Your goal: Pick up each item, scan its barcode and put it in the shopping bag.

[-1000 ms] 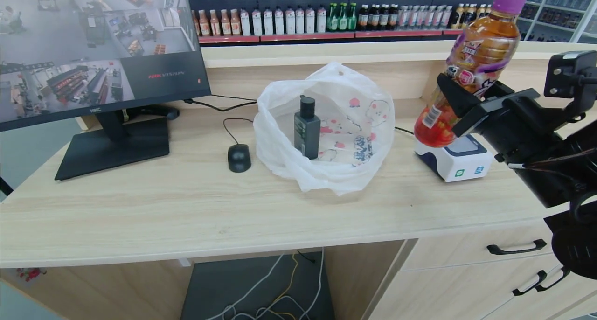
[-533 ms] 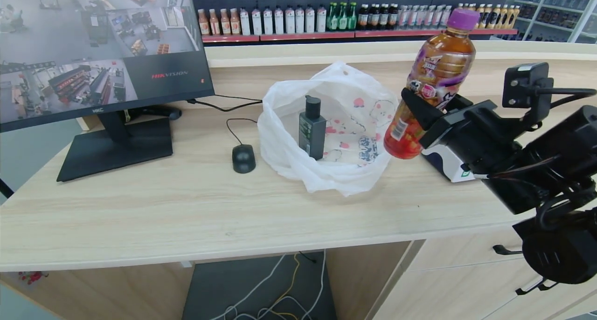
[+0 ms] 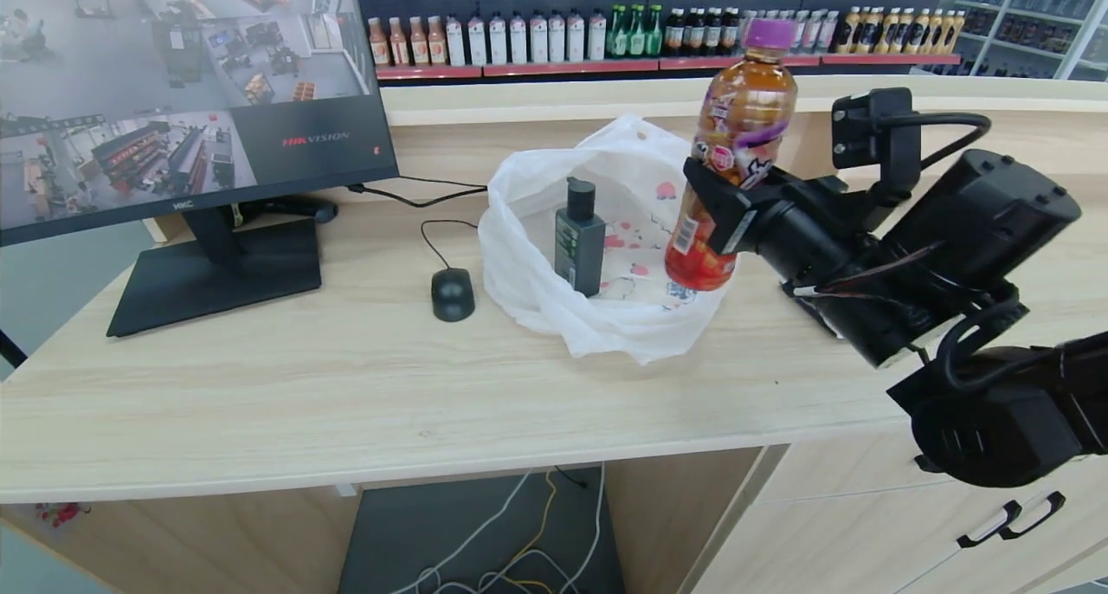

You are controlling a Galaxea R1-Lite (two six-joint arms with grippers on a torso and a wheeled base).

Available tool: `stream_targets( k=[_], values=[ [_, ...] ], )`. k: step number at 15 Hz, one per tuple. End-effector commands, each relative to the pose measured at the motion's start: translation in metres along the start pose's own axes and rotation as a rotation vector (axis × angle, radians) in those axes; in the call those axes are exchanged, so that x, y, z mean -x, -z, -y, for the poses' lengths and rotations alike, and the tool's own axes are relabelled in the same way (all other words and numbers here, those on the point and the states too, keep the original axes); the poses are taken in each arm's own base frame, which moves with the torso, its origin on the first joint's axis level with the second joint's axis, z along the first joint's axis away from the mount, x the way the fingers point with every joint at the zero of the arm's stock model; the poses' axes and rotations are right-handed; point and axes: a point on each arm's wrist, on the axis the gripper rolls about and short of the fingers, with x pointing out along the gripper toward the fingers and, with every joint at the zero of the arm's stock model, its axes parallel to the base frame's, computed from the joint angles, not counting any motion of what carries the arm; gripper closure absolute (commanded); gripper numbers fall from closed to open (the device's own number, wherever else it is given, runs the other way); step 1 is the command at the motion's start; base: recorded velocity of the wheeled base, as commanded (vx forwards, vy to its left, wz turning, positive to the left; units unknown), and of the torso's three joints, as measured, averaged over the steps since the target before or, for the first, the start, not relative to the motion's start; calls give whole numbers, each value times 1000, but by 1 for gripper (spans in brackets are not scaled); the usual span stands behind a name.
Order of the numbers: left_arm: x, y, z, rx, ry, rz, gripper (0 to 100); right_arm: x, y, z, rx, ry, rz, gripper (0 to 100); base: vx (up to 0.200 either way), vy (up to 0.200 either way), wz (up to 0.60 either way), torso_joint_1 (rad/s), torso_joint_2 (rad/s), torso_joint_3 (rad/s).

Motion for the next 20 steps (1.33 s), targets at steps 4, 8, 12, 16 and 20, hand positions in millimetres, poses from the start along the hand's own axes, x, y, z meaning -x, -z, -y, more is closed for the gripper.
stream_targets(
  k=[4, 8, 12, 16, 20],
  values=[
    [0, 0, 0, 0, 0, 1, 0, -54, 9, 1, 22, 27, 43, 100, 0, 0, 0, 0, 0, 0],
    [0, 0, 0, 0, 0, 1, 0, -85, 16, 5, 43, 41, 15, 100, 0, 0, 0, 0, 0, 0],
    [0, 0, 0, 0, 0, 1, 0, -91, 34, 11, 54, 55, -12, 100, 0, 0, 0, 0, 0, 0],
    [0, 0, 0, 0, 0, 1, 0, -93, 53, 21, 84, 76, -33, 100, 0, 0, 0, 0, 0, 0],
    [0, 0, 0, 0, -2, 1, 0, -95, 74, 22, 85, 79, -36, 100, 0, 0, 0, 0, 0, 0]
  ],
)
